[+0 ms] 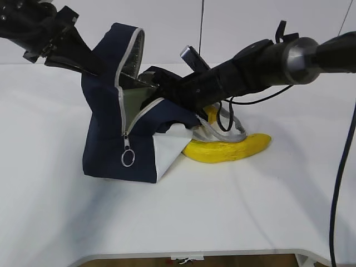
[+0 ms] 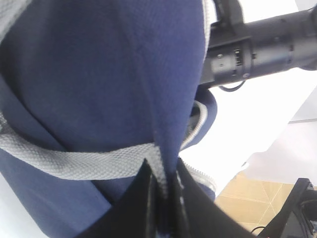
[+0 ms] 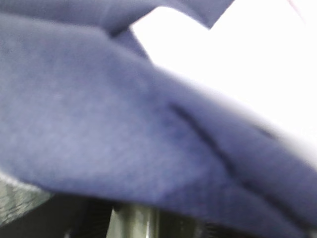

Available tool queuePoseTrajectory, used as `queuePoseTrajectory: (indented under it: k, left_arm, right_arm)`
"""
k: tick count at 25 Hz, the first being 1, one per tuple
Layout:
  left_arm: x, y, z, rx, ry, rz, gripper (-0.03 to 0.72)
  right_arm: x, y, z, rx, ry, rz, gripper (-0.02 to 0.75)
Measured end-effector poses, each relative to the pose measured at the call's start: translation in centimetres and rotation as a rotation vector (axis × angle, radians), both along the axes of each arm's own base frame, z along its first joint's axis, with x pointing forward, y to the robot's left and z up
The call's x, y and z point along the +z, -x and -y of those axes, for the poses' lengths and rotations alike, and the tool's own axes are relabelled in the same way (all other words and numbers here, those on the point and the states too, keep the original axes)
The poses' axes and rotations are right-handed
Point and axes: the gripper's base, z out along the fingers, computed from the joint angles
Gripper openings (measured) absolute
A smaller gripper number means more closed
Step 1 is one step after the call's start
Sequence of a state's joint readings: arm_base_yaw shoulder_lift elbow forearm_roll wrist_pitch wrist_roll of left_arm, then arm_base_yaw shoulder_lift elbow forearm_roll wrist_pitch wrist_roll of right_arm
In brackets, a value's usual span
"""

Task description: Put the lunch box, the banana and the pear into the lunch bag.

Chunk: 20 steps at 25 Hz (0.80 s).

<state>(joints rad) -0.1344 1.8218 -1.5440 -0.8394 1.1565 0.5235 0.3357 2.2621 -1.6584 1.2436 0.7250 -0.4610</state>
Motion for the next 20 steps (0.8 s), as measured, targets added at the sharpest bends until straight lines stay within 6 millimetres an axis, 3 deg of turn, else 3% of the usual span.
queuePoseTrajectory:
  k: [8,15,20]
  left_arm:
    - [-0.01,0.01,0.01,-0.001,-0.002,0.0,0.008]
    - [-0.07,0.01,-0.04,-0.003,-0.011,0.002,0.008]
    - [-0.14,0.02,-0.11,-0.006,-0.023,0.004,0.008]
  right_arm:
    - [-0.62,-0.15,-0.18,0.01,-0.008,-0.018,0.403]
    - [-0.27,0.05,-0.39,0.046,-0.026,-0.027,0.529]
    - [-0.2,0.27,-0.19,0.08,-0.042,-0.046,0.554]
